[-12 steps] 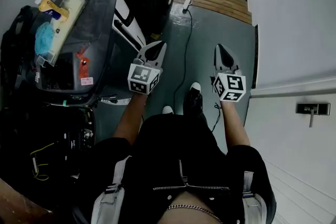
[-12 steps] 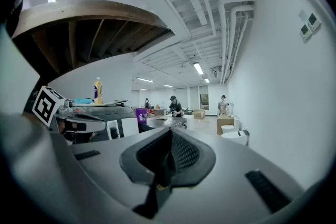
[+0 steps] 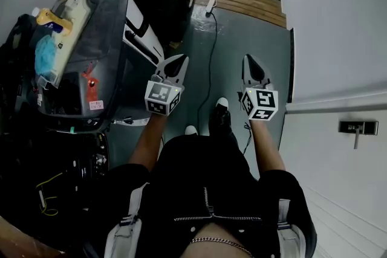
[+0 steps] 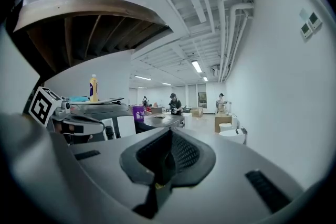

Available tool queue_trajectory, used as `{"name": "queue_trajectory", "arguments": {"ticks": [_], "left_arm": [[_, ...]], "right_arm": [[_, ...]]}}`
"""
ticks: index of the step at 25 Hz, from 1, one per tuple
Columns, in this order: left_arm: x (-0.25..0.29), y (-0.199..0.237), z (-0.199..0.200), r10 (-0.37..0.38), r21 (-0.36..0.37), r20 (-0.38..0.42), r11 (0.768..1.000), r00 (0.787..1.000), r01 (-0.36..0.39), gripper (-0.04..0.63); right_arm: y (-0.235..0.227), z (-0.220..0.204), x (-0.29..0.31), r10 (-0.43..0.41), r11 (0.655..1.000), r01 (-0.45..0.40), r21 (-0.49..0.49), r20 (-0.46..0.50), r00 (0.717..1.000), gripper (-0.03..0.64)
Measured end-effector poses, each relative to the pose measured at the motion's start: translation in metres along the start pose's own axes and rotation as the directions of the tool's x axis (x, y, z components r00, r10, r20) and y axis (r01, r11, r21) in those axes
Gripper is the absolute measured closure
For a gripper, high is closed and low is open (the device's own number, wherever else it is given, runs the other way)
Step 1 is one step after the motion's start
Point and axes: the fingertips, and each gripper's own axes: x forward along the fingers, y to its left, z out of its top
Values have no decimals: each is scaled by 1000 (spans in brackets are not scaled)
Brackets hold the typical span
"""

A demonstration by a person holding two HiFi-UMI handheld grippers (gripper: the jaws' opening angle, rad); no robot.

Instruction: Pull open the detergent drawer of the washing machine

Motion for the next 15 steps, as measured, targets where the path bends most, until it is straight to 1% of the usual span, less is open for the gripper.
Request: {"name": "queue_trajectory", "arguments": {"ticks": [6, 11, 15], "left_arm": [[41, 17, 7, 8, -10, -12, 1000, 1000, -8, 574], [85, 34, 23, 40, -17, -14, 999, 999, -40, 574], [117, 43, 33, 81, -20, -23, 996, 996, -81, 574]], "right_arm": [[-22, 2, 40, 16, 1000, -16, 8, -21, 1000, 611], [-47, 12, 85, 67, 998, -67, 8, -30, 997, 611], [-70, 22, 120, 118, 993, -117, 12, -27, 993, 611]]}}
